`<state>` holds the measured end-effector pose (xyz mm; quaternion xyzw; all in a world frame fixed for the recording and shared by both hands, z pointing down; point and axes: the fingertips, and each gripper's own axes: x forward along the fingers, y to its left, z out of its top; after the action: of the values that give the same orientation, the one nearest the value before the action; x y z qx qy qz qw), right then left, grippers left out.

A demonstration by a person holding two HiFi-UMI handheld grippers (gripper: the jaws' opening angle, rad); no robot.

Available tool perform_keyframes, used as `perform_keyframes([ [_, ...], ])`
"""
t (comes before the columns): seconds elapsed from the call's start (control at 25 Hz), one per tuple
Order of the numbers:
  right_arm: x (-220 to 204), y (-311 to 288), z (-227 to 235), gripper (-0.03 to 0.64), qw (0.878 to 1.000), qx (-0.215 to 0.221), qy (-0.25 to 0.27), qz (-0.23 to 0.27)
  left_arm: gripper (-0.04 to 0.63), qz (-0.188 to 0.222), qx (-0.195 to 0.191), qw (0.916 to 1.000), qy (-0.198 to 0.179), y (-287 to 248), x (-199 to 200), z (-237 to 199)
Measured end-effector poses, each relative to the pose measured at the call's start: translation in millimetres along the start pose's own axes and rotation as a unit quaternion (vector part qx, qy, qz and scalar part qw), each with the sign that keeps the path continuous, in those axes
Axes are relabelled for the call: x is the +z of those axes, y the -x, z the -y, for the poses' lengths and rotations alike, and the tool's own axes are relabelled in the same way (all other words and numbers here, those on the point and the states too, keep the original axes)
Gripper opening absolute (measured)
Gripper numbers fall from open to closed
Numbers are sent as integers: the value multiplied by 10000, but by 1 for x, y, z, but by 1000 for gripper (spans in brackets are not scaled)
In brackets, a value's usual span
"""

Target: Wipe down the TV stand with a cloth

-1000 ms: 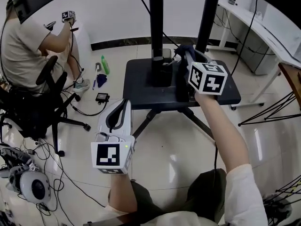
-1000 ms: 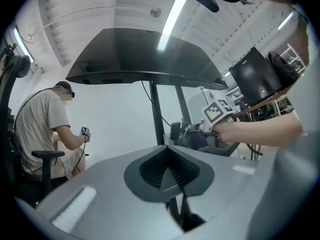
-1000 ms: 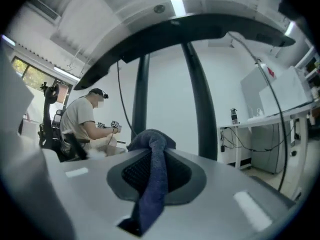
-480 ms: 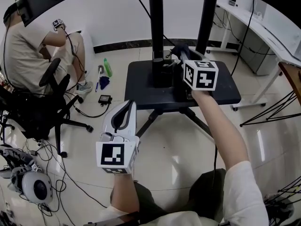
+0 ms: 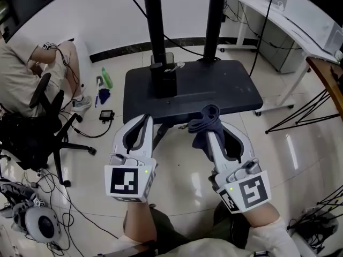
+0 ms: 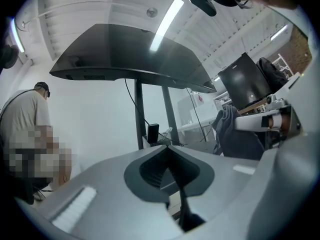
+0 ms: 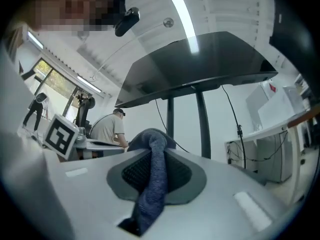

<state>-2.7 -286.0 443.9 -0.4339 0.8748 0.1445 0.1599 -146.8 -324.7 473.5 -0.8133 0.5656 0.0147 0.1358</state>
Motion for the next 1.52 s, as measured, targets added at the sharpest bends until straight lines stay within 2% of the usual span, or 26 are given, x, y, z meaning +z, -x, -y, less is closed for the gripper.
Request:
perform_keyframes([
  [0.12,-4,-1,24,55,9997,-149,-159,-132,66,22,-54,10000,5,-3,0,8],
  [0.2,-20,-18,60,55,9977,-466,-243,-422,66,-343,-92,9994,42,-3,-6,14],
  [0.24,-32,-33,82,55,9954,-629,-302,-649,66,-282,-105,9995,10,-6,-5,17],
  [0.32,-59,-73,125,55,9893,-787,-450,-1147,66,256,-144,9995,-144,-14,6,21],
  [0.36,-74,-95,144,55,9855,-802,-556,-1387,66,433,-177,9987,-203,-17,10,25],
  [0.44,-105,-134,180,54,9748,-922,-670,-1917,66,480,-257,9982,-249,-19,13,33],
  [0.56,-145,-170,222,55,9529,-1269,-416,-2724,66,487,-300,9980,-265,-16,19,39],
  [0.68,-166,-183,241,54,9397,-1397,-576,-3067,66,389,-239,9987,-209,-12,22,38],
  [0.76,-169,-182,240,54,9384,-1346,-673,-3111,66,-20,-204,9998,-26,-8,15,38],
  [0.8,-169,-179,236,54,9384,-1310,-649,-3130,66,-16,-196,9998,-37,-7,15,37],
  [0.88,-165,-168,225,54,9392,-1194,-645,-3155,66,320,-196,9991,-211,-10,19,34],
  [0.92,-159,-160,217,54,9410,-1090,-643,-3139,66,276,-200,9992,-194,-10,18,34],
  [1.08,-119,-104,167,54,9551,-437,-436,-2896,66,-372,-258,9989,83,-5,4,41],
  [1.16,-97,-61,132,54,9580,-143,-389,-2838,66,-332,-302,9990,53,-5,5,42],
  [1.24,-71,-23,97,55,9660,78,-309,-2566,66,-89,-346,9993,-65,-8,10,42],
  [1.32,-42,6,71,55,9803,233,-187,-1955,66,-351,-388,9986,2,-6,4,46],
  [1.36,-30,16,64,54,9847,250,-120,-1722,66,-456,-415,9981,25,-5,2,49],
  [1.44,-18,24,68,54,9864,115,-83,-1636,66,-399,-479,9981,-16,-7,2,53],
  [1.52,-20,6,104,54,9869,-106,9,-1608,66,-176,-528,9984,-102,-10,5,57],
])
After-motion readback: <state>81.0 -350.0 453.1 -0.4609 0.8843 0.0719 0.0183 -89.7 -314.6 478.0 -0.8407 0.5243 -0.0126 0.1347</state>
